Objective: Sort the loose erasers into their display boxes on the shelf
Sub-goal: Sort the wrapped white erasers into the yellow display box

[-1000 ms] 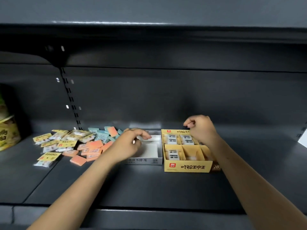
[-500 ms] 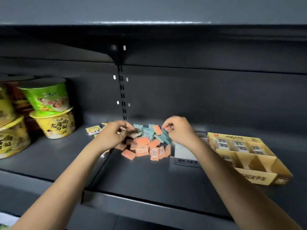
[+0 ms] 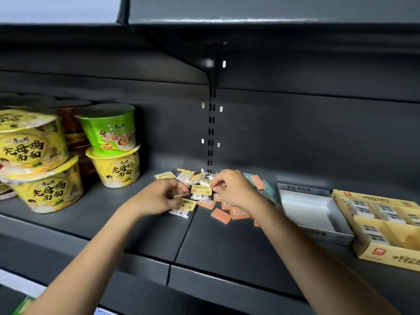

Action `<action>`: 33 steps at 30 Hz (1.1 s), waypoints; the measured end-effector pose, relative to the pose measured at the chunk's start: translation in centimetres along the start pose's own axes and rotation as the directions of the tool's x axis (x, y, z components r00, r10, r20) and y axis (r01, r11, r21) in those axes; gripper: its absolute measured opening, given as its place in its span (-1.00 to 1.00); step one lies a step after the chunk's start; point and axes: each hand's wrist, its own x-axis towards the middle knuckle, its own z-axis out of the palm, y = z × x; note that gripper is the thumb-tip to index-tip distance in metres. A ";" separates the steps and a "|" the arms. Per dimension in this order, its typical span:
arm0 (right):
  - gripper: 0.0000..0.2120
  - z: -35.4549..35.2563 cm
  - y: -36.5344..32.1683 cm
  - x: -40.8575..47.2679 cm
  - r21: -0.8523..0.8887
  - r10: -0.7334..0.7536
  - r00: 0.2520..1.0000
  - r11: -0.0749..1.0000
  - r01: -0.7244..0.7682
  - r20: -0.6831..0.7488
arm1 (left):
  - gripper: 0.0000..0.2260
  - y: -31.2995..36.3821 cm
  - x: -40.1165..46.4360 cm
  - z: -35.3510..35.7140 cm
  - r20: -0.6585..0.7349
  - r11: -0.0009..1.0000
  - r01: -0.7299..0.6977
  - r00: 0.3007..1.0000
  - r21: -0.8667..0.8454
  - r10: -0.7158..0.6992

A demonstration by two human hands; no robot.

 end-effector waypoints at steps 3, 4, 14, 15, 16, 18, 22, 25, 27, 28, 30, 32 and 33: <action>-0.84 1.5 -0.9 0.5 -0.025 0.001 0.998 1.000 0.001 0.061 | -0.60 -1.0 0.0 1.0 0.114 0.990 0.014 0.993 0.137 -0.030; -0.85 1.9 -1.1 0.6 -0.063 -0.006 0.997 0.998 0.011 0.072 | -0.54 -1.3 0.0 1.3 0.118 0.984 0.004 0.993 0.179 -0.025; -0.58 3.8 -2.9 1.8 -0.509 -0.062 0.987 0.851 0.129 0.146 | -0.46 -0.7 -0.1 1.5 0.045 0.915 -0.044 0.999 0.401 0.028; -0.60 3.7 -3.0 1.8 -0.518 -0.062 0.987 0.845 0.132 0.149 | -0.47 -0.7 -0.2 1.4 0.054 0.915 -0.042 0.998 0.401 0.023; -0.63 3.8 -3.1 1.9 -0.523 -0.066 0.987 0.842 0.134 0.148 | -0.49 -0.6 -0.3 1.4 0.053 0.912 -0.038 0.998 0.408 0.018; -0.71 3.9 -3.2 1.9 -0.538 -0.084 0.989 0.832 0.137 0.122 | -0.51 -0.3 -0.6 1.3 0.031 0.901 -0.017 0.999 0.432 0.004; -0.60 4.4 -2.8 1.9 -0.522 -0.103 0.993 0.844 0.122 0.065 | -0.54 -0.2 -1.1 1.5 -0.042 0.856 0.028 0.999 0.516 -0.008; -0.53 4.2 -2.0 1.3 -0.409 -0.096 0.994 0.906 0.112 0.060 | -0.56 -0.5 -1.2 1.7 -0.071 0.847 0.062 0.997 0.528 -0.029; -0.58 3.7 -1.5 0.7 -0.270 -0.091 0.996 0.959 0.083 -0.017 | -0.62 -0.5 -1.3 1.8 -0.083 0.854 0.076 0.996 0.514 -0.039; -0.61 3.4 -1.2 0.3 -0.193 -0.089 0.993 0.978 0.073 -0.073 | -0.66 -0.5 -1.3 1.9 -0.091 0.854 0.075 0.995 0.514 -0.033; -0.64 2.3 -0.9 -0.4 -0.030 -0.072 0.983 0.997 0.068 -0.169 | -0.76 -0.5 -1.2 2.1 -0.124 0.848 0.075 0.992 0.525 -0.011; -0.60 0.5 -0.5 -1.2 0.148 -0.027 0.974 0.987 0.061 -0.224 | -0.82 -0.3 -1.1 2.4 -0.183 0.847 0.097 0.983 0.523 0.000; -0.57 -0.6 -0.2 -1.7 0.215 -0.003 0.973 0.975 0.054 -0.231 | -0.84 -0.1 -1.0 2.5 -0.212 0.848 0.111 0.977 0.518 0.002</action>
